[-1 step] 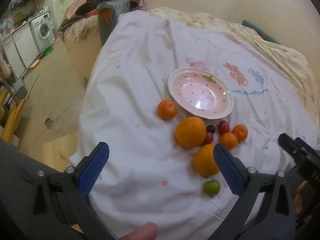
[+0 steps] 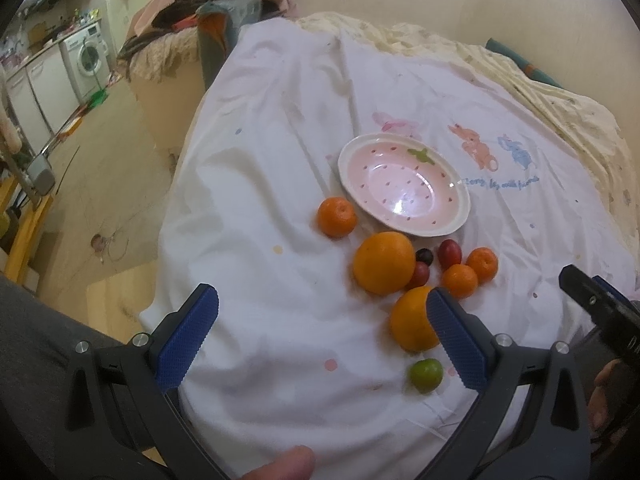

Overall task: Organize fruits
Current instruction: 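Grasp the large orange with the left tool while the right tool grasps a dark plum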

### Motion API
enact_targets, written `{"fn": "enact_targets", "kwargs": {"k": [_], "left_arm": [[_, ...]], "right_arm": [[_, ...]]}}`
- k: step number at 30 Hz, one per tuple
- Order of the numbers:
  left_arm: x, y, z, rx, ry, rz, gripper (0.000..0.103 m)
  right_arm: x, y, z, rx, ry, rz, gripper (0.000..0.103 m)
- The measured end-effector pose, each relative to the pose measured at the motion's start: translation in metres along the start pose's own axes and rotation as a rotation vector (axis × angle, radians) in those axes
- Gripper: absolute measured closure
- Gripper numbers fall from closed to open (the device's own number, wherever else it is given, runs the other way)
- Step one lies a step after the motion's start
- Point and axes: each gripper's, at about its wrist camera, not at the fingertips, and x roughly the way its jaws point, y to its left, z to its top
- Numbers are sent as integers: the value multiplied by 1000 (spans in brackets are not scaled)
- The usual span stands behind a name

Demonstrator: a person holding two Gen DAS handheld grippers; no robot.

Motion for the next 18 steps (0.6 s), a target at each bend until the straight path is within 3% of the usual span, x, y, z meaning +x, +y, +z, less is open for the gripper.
{"fn": "enact_targets", "kwargs": {"k": [9, 13, 15, 18], "left_arm": [[30, -19, -4, 78, 160, 13, 1], [52, -38, -8, 105, 247, -35, 2], [64, -48, -10, 101, 284, -59, 12], [79, -62, -13, 101, 333, -76, 15]], "right_arm": [[32, -31, 20, 133, 174, 52, 0], [44, -39, 22, 178, 216, 58, 0], [48, -44, 23, 199, 222, 60, 0], [51, -52, 22, 238, 228, 64, 0]]}}
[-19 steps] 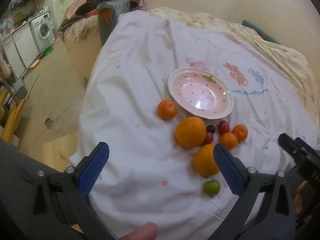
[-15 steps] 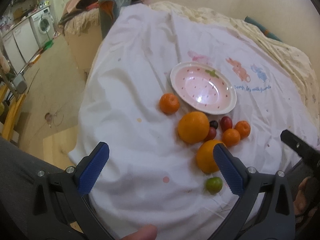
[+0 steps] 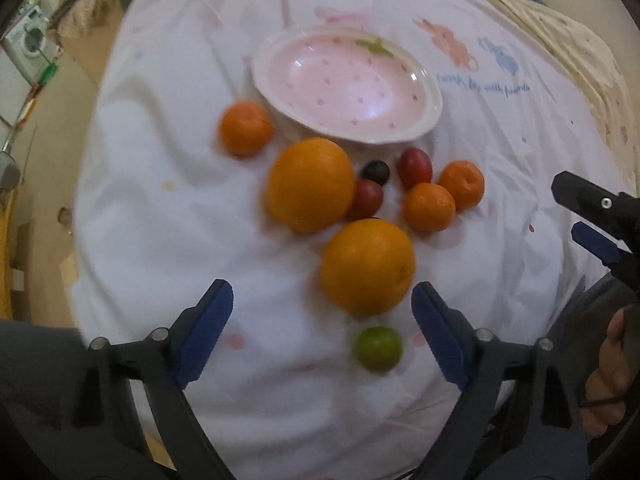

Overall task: Organize fruits
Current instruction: 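Grasp the large orange with the left tool while the right tool grasps a dark plum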

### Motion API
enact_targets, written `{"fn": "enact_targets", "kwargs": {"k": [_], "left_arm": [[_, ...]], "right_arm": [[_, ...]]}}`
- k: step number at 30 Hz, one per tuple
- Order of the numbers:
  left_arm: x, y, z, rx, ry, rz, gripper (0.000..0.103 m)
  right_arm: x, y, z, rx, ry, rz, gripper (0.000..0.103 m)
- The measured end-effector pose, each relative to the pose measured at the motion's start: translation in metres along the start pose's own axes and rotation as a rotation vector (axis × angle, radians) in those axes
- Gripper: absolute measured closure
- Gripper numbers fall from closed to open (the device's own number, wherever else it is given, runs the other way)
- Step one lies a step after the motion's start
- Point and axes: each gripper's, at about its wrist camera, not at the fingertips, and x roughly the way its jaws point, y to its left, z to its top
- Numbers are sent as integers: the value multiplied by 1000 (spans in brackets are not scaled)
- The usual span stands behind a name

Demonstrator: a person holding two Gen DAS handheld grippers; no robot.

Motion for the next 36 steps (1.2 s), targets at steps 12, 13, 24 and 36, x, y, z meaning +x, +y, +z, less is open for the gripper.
{"fn": "enact_targets", "kwargs": {"k": [12, 13, 24, 36], "left_arm": [[40, -29, 8, 49, 91, -13, 44], [40, -29, 7, 50, 89, -16, 45], [-21, 8, 3, 55, 52, -108, 48], [-34, 68, 17, -119, 9, -144, 49]], "right_arm": [[3, -12, 1, 60, 14, 33, 0], [3, -12, 1, 62, 15, 35, 0], [2, -2, -1, -3, 4, 26, 0], [71, 68, -36, -275, 264, 96, 57]]}}
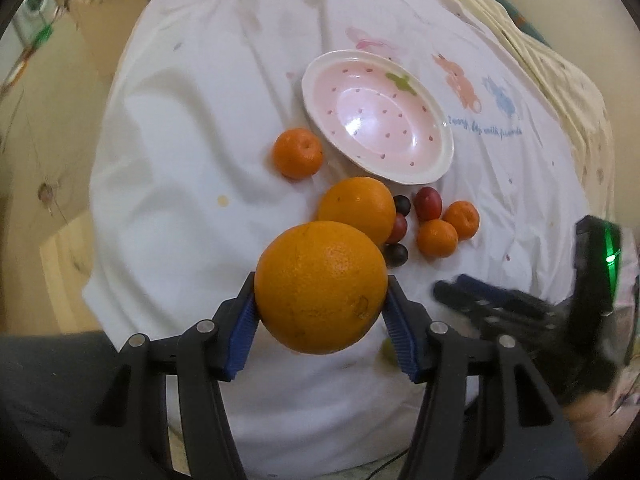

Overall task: Organize fruits
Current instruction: 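Grasp the large orange with the left tool while the right tool grasps a dark plum, then carry the orange and plum onto the pink plate and open both tools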

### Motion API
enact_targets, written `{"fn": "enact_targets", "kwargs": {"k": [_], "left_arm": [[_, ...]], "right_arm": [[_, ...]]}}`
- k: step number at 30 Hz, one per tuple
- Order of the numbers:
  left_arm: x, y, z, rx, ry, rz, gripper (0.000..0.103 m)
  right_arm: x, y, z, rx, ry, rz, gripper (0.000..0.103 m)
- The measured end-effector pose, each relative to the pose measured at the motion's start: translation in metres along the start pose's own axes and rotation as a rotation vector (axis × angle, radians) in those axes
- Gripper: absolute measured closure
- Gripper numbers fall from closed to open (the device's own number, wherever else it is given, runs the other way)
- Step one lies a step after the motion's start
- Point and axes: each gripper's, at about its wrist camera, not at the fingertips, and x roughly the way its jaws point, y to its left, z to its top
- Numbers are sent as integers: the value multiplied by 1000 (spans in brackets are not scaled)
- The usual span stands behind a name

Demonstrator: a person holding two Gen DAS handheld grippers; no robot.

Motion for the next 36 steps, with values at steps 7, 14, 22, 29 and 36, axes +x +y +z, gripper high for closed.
{"fn": "enact_targets", "kwargs": {"k": [7, 14, 22, 29, 36], "left_arm": [[-6, 9, -2, -28, -20, -23, 49], [-6, 18, -1, -57, -17, -31, 49], [-6, 18, 0, -46, -41, -4, 49], [-16, 11, 7, -41, -46, 52, 49], [-48, -10, 30, -45, -87, 62, 49]], "right_arm": [[40, 27, 14, -95, 20, -57, 58], [58, 51, 19, -224, -18, -153, 76], [38, 55, 20, -177, -38, -98, 77], [-4, 47, 24, -81, -108, -13, 77], [-61, 34, 41, -50, -232, 64, 77]]}}
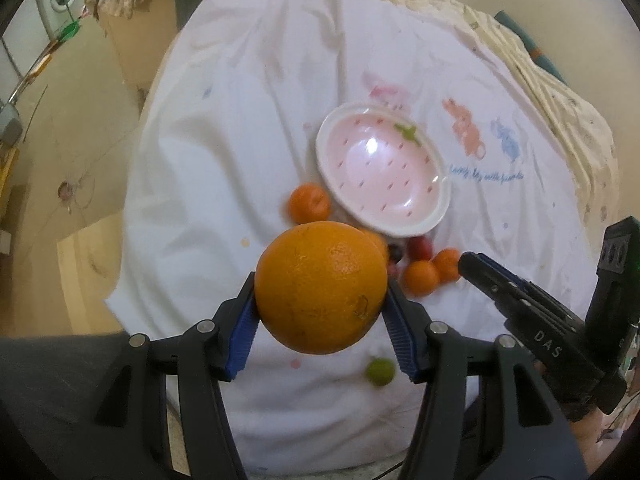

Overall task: Organize fruits
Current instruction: 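Carry the orange and plum onto the pink plate and open both tools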

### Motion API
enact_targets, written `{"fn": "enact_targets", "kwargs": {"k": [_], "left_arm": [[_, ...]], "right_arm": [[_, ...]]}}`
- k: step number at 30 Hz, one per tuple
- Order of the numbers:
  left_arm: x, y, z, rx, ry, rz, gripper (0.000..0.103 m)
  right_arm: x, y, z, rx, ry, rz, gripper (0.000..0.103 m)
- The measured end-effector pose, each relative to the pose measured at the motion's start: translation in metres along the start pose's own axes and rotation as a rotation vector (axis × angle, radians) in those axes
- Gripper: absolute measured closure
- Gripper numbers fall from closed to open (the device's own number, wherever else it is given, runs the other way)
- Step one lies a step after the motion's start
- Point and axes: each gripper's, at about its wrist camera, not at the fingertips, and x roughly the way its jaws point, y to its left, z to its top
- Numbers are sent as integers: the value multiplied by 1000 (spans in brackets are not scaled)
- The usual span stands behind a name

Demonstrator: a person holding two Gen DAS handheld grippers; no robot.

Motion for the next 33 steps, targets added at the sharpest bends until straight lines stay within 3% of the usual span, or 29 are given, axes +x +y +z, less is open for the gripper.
{"fn": "enact_targets", "kwargs": {"k": [5, 12, 21, 27, 33], "left_arm": [[1, -18, 33, 47, -29, 2, 49], [32, -30, 81, 94, -24, 32, 49], [101, -48, 121, 182, 41, 47, 49], [144, -56, 134, 206, 95, 43, 49], [176, -61, 133, 268, 125, 62, 49]], "right_arm": [[-26, -18, 33, -5, -57, -5, 77], [-16, -47, 81, 16, -67, 0, 77], [52, -81, 127, 58, 26, 26, 77], [102, -93, 135, 76, 103, 16, 77], [119, -102, 135, 122, 123, 15, 76]]}}
